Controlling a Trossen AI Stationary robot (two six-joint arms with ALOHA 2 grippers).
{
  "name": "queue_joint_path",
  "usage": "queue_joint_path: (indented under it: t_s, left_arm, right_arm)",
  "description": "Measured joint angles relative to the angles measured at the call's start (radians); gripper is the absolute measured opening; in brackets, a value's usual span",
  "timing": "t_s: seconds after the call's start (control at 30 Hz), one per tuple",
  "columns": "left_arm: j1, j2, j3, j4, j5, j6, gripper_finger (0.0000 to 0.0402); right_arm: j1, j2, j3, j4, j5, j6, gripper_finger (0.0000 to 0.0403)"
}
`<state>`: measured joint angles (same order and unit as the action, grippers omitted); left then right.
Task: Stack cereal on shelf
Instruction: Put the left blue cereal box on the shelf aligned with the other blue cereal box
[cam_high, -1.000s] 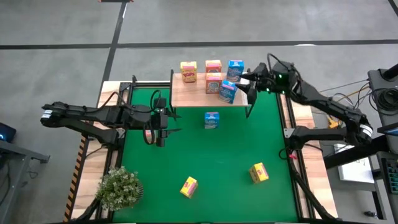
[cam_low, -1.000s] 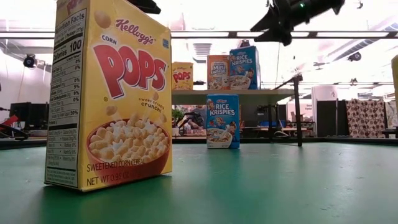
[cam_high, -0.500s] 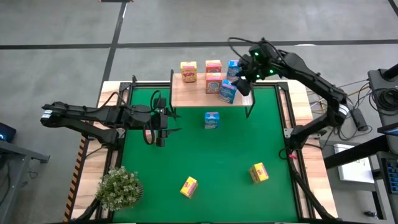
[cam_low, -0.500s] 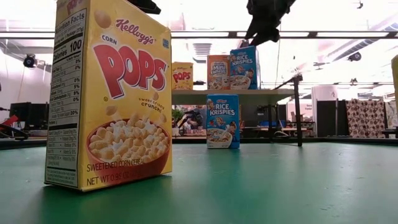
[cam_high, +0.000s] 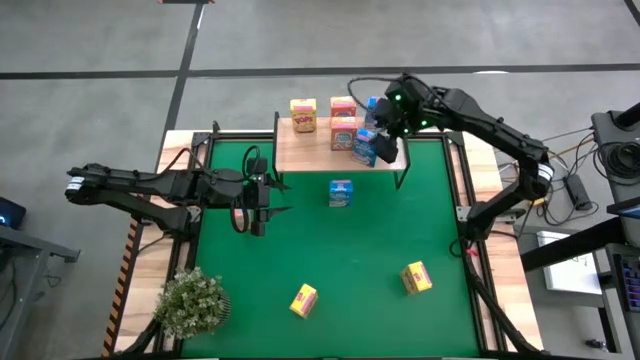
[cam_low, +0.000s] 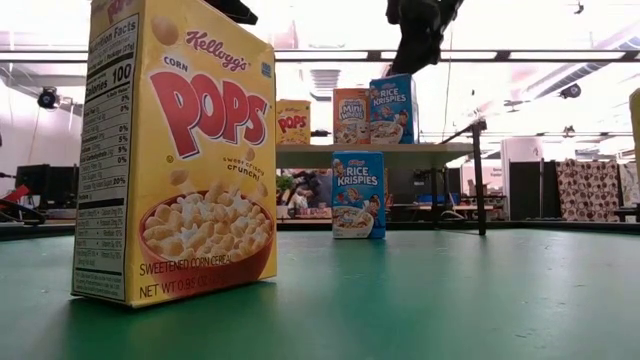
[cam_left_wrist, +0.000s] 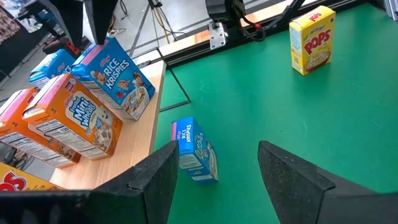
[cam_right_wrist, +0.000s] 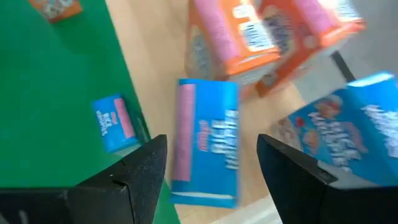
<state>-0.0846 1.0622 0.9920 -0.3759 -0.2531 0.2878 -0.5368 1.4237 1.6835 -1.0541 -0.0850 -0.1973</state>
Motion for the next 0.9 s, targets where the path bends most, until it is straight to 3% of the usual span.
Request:
queue_joint_path:
  t_s: [0.13,0.3,0.9]
  left_arm:
    - [0.0,0.0,0.0,0.0,0.0,0.0,0.0203]
    - [0.0,0.0,0.0,0.0,0.0,0.0,0.0203]
    - [0.0,0.0,0.0,0.0,0.0,-0.001,0.0203]
  right_arm:
    - [0.031,0.019,-0.003,0.006,0.016,0.005,0.0237]
    - [0.05,0.023,-0.003,0.012,0.115,0.013,0.0228]
    - [0.05,0.024,-0.003,-0.003,0.113,-0.061,0.0141]
